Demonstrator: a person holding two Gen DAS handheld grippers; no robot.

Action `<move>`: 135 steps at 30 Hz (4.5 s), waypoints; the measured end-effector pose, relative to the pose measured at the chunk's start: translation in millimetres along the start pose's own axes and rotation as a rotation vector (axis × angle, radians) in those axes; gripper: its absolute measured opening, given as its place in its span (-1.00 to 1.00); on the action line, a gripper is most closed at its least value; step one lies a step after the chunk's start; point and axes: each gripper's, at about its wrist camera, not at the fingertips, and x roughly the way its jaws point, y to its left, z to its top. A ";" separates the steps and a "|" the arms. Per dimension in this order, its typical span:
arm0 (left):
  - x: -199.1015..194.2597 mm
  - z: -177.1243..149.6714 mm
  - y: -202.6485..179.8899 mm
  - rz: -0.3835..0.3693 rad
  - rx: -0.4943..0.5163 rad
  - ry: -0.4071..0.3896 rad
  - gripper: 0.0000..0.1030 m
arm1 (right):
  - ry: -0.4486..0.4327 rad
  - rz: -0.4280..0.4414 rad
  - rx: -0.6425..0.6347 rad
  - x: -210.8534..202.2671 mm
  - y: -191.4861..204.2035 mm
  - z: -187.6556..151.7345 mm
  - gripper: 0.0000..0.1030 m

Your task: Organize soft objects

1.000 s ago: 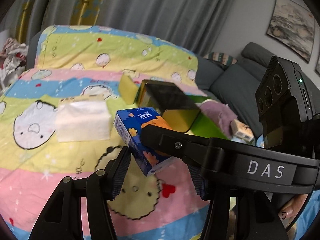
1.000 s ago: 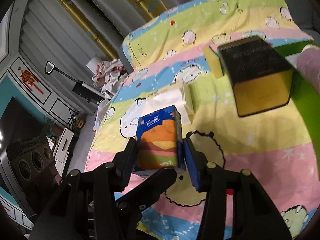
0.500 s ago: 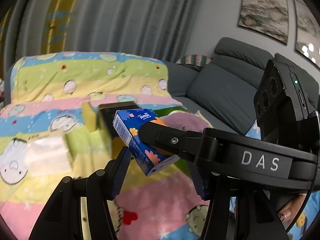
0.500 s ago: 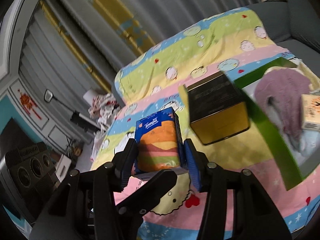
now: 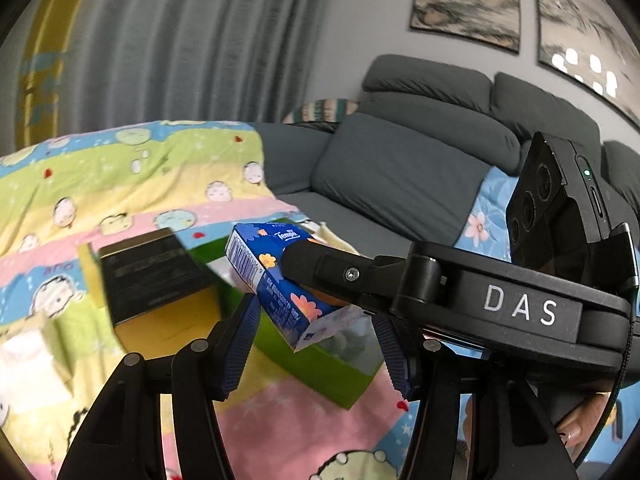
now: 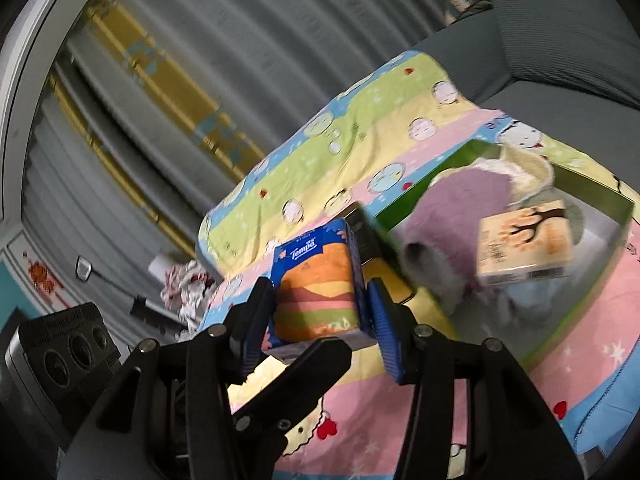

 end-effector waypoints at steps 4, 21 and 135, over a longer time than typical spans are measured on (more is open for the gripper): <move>22.5 2.9 -9.7 -0.055 0.030 0.023 0.12 | -0.044 -0.050 0.042 -6.5 -15.6 4.4 -0.06; 101.1 7.2 -17.0 -0.169 0.017 0.168 0.12 | -0.160 -0.179 0.223 -10.7 -75.3 16.4 -0.06; -150.4 -86.8 272.8 0.500 -0.639 0.155 0.65 | 0.527 -0.351 -0.452 334.5 168.7 24.3 -0.50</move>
